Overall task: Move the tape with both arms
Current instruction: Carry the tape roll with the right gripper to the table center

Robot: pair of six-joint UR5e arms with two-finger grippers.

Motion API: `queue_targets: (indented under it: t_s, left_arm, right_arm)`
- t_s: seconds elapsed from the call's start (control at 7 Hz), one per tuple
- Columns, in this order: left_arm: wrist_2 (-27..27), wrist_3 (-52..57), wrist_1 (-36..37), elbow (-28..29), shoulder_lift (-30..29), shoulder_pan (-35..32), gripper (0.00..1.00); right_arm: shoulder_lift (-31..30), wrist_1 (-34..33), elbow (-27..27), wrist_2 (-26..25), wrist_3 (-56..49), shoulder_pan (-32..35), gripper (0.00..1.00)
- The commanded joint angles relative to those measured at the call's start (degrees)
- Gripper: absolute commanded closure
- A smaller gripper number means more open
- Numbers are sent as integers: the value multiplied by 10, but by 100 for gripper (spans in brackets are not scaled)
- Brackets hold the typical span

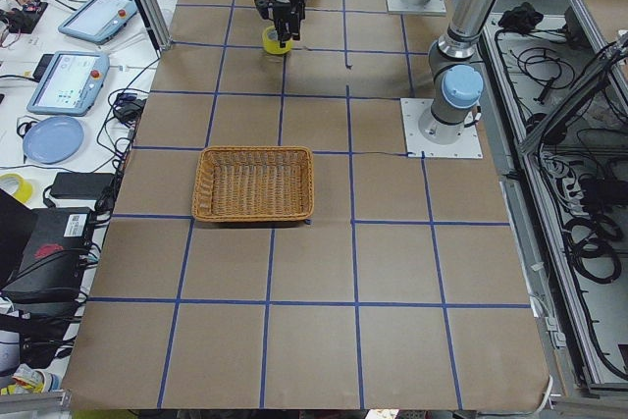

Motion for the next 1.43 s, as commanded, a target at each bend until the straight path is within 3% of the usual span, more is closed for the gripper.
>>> queue_targets:
  t_s: [0.0, 0.29, 0.57, 0.86, 1.0, 1.14, 1.29]
  left_arm:
    - [0, 0, 0, 0, 0, 0, 0]
    - [0, 0, 0, 0, 0, 0, 0]
    - [0, 0, 0, 0, 0, 0, 0]
    - [0, 0, 0, 0, 0, 0, 0]
    - [0, 0, 0, 0, 0, 0, 0]
    - [0, 0, 0, 0, 0, 0, 0]
    - [0, 0, 0, 0, 0, 0, 0]
  right_arm:
    - [30, -7, -50, -8, -8, -1, 100]
    - [72, -8, -87, -25, -10, -1, 100]
    - [73, -5, -84, -32, -26, -1, 98]
    - [75, -2, -80, -51, -40, -1, 55]
    - [73, 0, -81, -47, -37, -2, 20]
    - [69, 2, -88, -45, -29, -3, 0]
    - [52, 5, -89, -46, -32, -12, 0]
